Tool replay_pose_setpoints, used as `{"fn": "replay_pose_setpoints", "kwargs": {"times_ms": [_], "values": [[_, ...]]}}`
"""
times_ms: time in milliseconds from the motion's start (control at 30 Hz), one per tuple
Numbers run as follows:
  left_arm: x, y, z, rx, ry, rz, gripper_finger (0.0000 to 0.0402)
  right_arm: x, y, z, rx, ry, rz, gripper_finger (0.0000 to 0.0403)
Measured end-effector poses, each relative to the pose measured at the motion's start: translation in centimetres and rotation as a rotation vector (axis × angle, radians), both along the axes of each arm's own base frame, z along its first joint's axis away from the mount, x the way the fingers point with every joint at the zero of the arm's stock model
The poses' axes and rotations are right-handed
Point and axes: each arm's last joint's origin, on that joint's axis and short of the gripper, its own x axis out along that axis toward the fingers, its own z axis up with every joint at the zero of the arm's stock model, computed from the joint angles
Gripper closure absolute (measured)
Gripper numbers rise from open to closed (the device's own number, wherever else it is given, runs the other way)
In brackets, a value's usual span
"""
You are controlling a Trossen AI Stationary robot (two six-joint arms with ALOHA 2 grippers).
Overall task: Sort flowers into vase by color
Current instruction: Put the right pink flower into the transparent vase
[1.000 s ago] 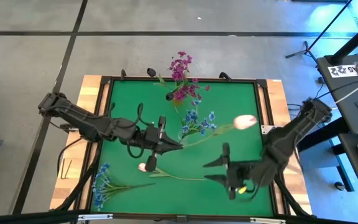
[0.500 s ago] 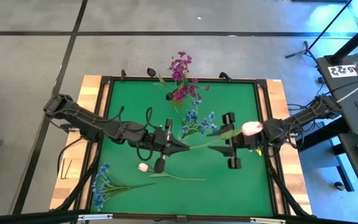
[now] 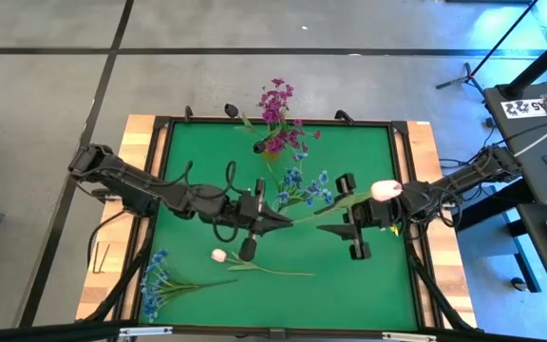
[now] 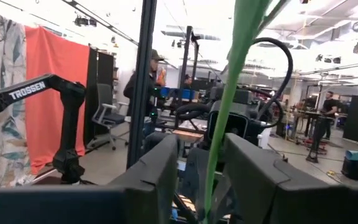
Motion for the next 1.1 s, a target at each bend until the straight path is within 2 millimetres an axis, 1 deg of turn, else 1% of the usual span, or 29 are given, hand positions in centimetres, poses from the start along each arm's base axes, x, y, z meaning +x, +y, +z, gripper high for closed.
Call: {"fn": "replay_pose_setpoints", "kwargs": {"times_ms": [100,233,300,433,500,633,767,867,967,1100], "values": [[0.0,0.0,-0.2,-0.007,0.023,0.0,0.0401,0.0,0.0,0.0,-0.002,0.0,-0.004,0.0311],[0.0,0.0,-0.2,-0.01,0.016,0.001,0.0401,0.0,0.0,0.0,-0.025,-0.002,-0.01,0.0373],[0.0,0.0,-0.2,-0.009,0.021,0.0,0.0401,0.0,0.0,-0.1,-0.034,0.002,-0.012,0.0393],[0.0,0.0,-0.2,-0.008,0.023,0.0,0.0401,0.0,0.0,-0.2,-0.048,0.008,-0.015,0.0384],[0.0,0.0,-0.2,-0.016,0.022,0.0,0.0394,0.1,0.0,-0.2,-0.051,0.012,-0.016,0.0383],[-0.2,0.0,0.1,-0.04,0.008,-0.003,0.0361,0.1,0.0,-0.5,-0.064,0.048,-0.029,0.0397],[-1.3,0.0,1.3,-0.039,-0.014,0.014,0.0324,0.2,0.0,-1.0,-0.071,0.111,-0.026,0.0391],[-2.3,0.1,2.0,-0.002,-0.007,0.06,0.03,0.3,0.1,-1.2,-0.074,0.166,-0.021,0.0395],[-3.0,0.1,2.5,0.008,0.0,0.135,0.0283,0.3,0.1,-1.8,-0.091,0.228,-0.03,0.0398],[-3.2,-0.1,2.3,0.019,0.023,0.185,0.0271,0.4,-0.2,-2.5,-0.108,0.295,-0.124,0.0395]]}}
